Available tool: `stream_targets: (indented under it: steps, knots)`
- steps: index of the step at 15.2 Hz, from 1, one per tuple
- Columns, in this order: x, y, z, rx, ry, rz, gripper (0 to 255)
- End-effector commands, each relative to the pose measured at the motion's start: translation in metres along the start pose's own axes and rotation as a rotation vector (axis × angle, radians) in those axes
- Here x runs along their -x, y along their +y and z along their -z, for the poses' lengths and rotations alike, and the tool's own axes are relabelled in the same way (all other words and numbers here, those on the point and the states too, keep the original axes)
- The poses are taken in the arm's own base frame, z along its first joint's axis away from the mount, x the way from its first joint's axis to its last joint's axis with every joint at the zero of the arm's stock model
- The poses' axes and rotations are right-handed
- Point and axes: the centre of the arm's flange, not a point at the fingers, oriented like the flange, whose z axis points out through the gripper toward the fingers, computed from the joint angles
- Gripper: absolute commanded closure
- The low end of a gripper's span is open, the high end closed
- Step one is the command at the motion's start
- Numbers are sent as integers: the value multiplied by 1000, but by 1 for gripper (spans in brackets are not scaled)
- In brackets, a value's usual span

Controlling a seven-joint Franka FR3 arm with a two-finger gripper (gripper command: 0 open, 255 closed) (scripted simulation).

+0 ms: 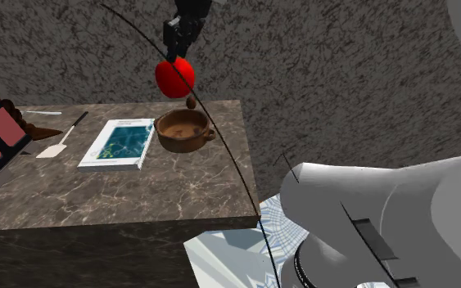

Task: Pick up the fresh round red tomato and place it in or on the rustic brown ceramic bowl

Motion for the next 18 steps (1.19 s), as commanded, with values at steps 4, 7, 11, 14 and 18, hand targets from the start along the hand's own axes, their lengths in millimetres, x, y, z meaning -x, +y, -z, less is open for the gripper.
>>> stream_targets:
  steps: [4,7,11,14,18]
  knots:
    - [8,-27,-12,0,-2,1,255]
    - [0,-28,-26,0,-2,1,255]
    - [-9,-30,-45,0,-2,1,255]
    - [-17,-31,-59,0,-2,1,255]
    - [-26,-32,-78,0,-2,1,255]
